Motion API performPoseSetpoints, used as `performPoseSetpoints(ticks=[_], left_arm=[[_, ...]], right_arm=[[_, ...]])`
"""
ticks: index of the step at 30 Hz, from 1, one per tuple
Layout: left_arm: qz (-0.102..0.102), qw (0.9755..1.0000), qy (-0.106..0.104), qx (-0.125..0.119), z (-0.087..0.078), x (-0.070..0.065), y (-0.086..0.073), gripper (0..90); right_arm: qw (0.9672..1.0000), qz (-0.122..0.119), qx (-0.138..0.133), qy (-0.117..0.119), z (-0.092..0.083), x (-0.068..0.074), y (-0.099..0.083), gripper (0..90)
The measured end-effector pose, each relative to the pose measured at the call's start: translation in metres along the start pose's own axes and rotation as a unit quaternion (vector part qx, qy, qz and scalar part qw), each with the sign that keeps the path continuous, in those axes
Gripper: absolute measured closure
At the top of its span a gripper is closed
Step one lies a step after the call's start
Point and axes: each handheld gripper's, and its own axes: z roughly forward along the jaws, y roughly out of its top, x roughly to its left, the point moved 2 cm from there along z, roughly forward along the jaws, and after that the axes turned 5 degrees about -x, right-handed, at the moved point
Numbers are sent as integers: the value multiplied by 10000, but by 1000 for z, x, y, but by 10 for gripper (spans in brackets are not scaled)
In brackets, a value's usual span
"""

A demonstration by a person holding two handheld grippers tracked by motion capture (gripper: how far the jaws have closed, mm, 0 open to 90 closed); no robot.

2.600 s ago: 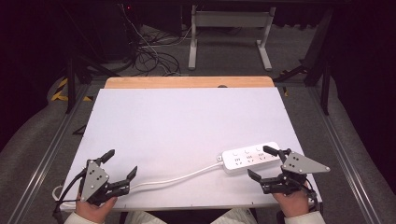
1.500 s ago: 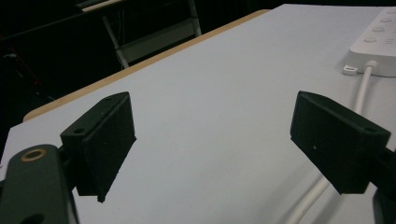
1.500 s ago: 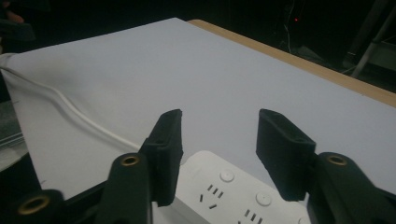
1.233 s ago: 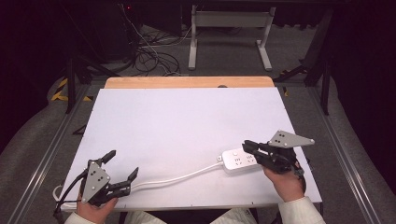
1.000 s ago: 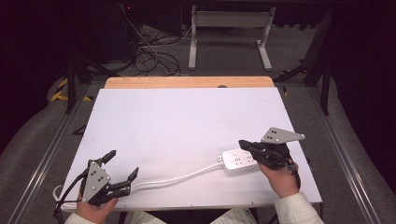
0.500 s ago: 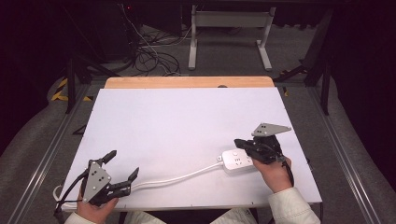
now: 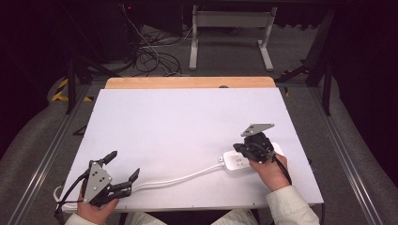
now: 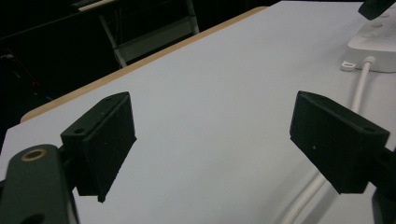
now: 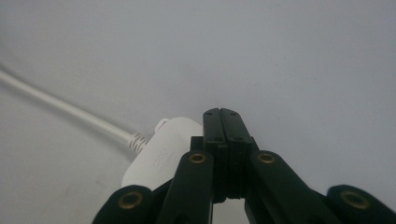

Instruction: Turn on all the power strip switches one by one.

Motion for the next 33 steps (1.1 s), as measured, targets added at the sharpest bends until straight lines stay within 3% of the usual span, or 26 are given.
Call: performPoseSetpoints(ticks=[1, 4, 13, 33], left_arm=[[-4, 10000, 3, -4, 0, 0, 0, 146], [3, 10000, -3, 0, 0, 0, 0, 146], [-25, 10000, -26, 7, 0, -1, 0, 146], [-47, 10000, -35, 23, 1, -1, 0, 146]], right_arm=[[9999, -27, 150, -30, 4, 0, -1, 900], [9996, -63, 272, -70, 7, 0, -2, 900], [9989, -50, 454, -46, 12, -1, -5, 900], [9989, -17, 465, -40, 15, -1, -9, 900]])
